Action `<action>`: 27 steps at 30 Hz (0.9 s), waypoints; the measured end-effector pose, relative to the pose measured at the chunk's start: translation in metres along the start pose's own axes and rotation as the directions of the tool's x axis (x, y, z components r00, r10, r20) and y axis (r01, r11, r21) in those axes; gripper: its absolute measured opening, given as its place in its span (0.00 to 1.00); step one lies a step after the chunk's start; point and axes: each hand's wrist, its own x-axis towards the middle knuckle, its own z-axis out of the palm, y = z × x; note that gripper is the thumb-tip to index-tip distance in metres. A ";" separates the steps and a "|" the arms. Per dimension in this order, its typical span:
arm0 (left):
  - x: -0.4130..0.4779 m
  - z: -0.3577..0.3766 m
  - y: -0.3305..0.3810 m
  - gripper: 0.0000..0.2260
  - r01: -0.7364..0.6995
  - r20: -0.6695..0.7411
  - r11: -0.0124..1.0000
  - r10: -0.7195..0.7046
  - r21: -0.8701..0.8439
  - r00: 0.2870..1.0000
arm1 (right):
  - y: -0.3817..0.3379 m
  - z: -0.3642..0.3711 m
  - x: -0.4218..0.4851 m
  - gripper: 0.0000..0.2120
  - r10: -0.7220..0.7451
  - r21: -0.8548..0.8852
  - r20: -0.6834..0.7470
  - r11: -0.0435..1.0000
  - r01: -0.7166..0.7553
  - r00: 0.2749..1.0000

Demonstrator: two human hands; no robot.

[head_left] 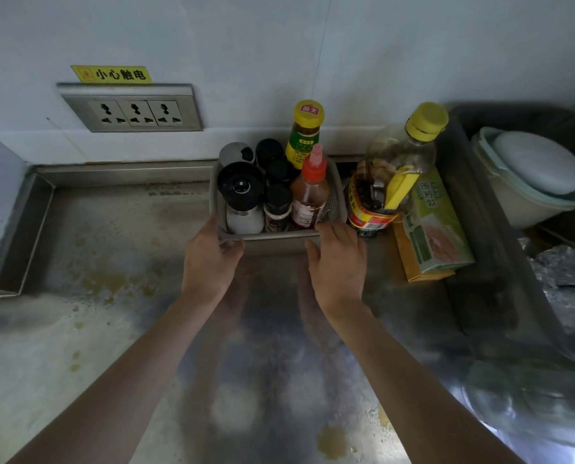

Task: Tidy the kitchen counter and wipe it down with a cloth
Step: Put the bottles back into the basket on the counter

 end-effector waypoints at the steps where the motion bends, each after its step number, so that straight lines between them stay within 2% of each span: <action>1: 0.001 -0.001 -0.001 0.14 0.000 0.007 1.000 0.000 -0.008 1.000 | 0.000 0.001 -0.001 0.13 0.001 0.001 -0.010 1.000 -0.001 1.000; 5: 0.001 0.002 0.000 0.14 -0.013 0.035 1.000 0.013 0.003 0.999 | 0.005 0.000 -0.001 0.11 0.030 0.010 -0.034 1.000 -0.030 0.999; 11: 0.002 0.009 0.009 0.15 0.005 0.019 1.000 -0.005 0.011 1.000 | 0.021 0.001 -0.007 0.17 -0.035 0.035 0.007 0.999 0.034 0.999; 16: -0.005 0.005 0.006 0.25 -0.011 0.147 0.998 0.002 0.062 0.989 | 0.030 -0.011 -0.015 0.26 -0.082 0.241 0.270 0.970 0.015 0.960; 19: -0.026 -0.006 0.001 0.29 -0.006 0.210 0.994 -0.016 0.106 0.978 | 0.030 -0.025 -0.028 0.26 -0.060 0.322 0.281 0.946 -0.035 0.958; 21: -0.048 -0.017 -0.003 0.27 -0.028 0.203 0.993 0.004 0.116 0.979 | 0.027 -0.033 -0.046 0.25 0.014 0.351 0.255 0.930 -0.106 0.967; 24: -0.088 -0.031 -0.015 0.19 -0.114 0.186 0.989 0.096 0.090 0.978 | 0.015 -0.043 -0.089 0.22 0.121 0.371 0.236 0.906 -0.204 0.964; 27: -0.135 -0.042 -0.023 0.13 -0.128 0.239 0.991 0.118 0.026 0.964 | -0.004 -0.059 -0.141 0.19 0.194 0.440 0.224 0.854 -0.277 0.955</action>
